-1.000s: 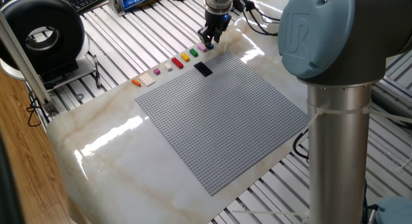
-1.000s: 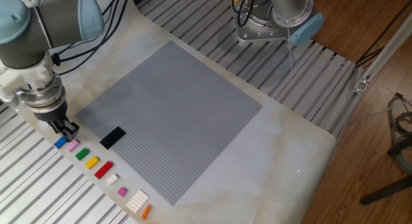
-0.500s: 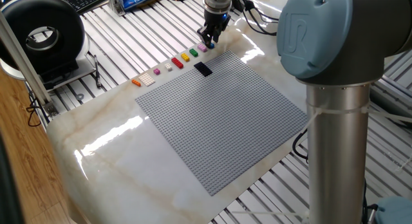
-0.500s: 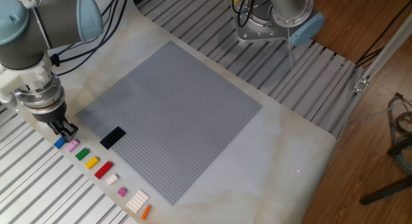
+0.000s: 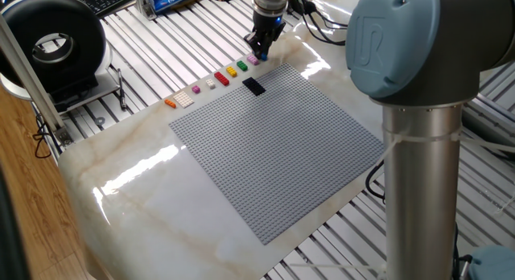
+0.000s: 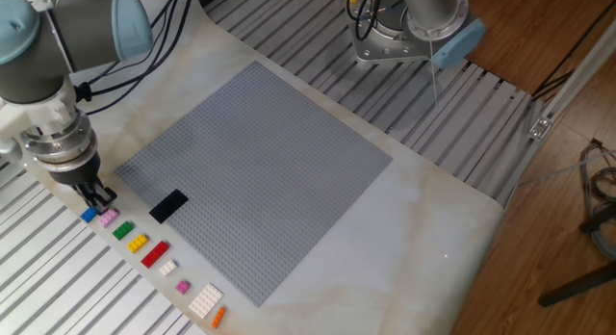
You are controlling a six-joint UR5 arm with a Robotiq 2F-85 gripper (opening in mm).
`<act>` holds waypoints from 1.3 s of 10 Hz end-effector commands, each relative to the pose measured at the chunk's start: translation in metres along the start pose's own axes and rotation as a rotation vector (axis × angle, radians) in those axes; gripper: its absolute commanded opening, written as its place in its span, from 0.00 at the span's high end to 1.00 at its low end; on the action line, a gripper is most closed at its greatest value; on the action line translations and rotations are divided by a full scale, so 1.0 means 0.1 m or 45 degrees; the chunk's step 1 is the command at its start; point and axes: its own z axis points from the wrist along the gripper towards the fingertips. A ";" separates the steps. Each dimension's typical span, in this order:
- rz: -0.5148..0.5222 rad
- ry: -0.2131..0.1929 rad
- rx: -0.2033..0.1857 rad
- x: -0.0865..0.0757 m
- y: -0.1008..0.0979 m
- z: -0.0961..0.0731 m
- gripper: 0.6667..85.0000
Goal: Stack small Lego blocks one on top of the other
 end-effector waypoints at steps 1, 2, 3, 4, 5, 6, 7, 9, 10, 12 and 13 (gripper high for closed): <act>0.012 -0.005 -0.016 -0.02 -0.02 -0.02 0.70; 0.013 -0.005 -0.021 -0.02 -0.02 -0.03 0.70; 0.016 -0.007 -0.027 -0.03 -0.01 -0.02 0.70; 0.020 -0.019 -0.041 -0.05 0.02 -0.02 0.70; 0.025 -0.025 -0.052 -0.07 0.04 -0.02 0.72; 0.028 -0.023 -0.043 -0.06 0.02 -0.01 0.79; 0.029 -0.025 -0.054 -0.07 0.04 -0.02 0.80; 0.005 -0.029 -0.085 -0.08 0.07 -0.04 0.73; -0.002 -0.033 -0.081 -0.09 0.05 -0.04 0.73; 0.015 -0.035 -0.050 -0.10 0.01 0.00 0.94; 0.019 -0.037 -0.046 -0.11 0.00 0.00 0.99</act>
